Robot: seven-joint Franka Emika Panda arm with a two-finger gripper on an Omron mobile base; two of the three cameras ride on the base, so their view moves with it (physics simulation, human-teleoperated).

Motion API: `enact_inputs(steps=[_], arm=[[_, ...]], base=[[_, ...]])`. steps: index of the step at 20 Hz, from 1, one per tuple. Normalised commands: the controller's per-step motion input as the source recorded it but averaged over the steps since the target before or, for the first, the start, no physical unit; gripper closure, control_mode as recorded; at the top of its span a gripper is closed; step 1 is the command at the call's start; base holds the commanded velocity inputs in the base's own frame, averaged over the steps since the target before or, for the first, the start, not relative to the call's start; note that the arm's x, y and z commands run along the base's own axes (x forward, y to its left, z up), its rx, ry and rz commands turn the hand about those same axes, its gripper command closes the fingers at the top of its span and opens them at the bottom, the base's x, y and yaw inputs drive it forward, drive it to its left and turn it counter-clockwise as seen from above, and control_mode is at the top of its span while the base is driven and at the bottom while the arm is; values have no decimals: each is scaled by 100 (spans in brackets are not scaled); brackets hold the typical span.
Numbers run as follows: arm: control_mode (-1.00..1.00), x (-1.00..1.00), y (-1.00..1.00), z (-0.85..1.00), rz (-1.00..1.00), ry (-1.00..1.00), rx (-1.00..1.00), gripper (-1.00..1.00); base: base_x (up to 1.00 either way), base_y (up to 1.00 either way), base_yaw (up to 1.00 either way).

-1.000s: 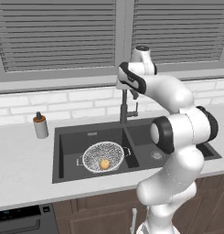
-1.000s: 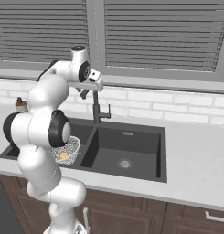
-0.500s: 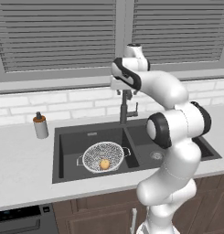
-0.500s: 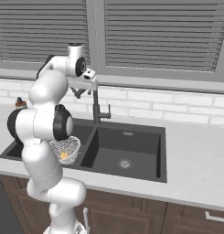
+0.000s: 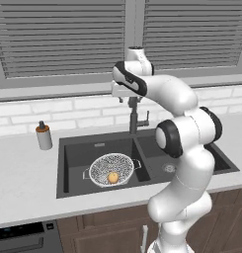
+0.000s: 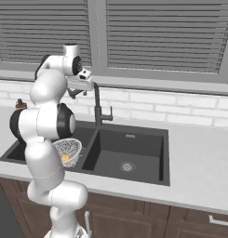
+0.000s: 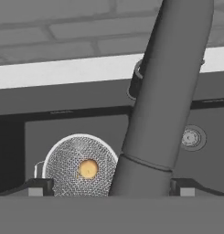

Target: Put the colander in the sink, put the peach in the colander, and turn on the sink faucet and pour water over the colander.

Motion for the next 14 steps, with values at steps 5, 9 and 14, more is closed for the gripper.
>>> enact_inputs(steps=[5, 9, 14], arm=[[-100, 13, 56, -36, -1, 0, 0, -100], [-100, 29, 61, -31, -4, 0, 0, -100], [-100, 15, 44, -19, -5, 0, 0, -100]], base=[[0, 0, 0], [0, 0, 0], [0, 0, 0]])
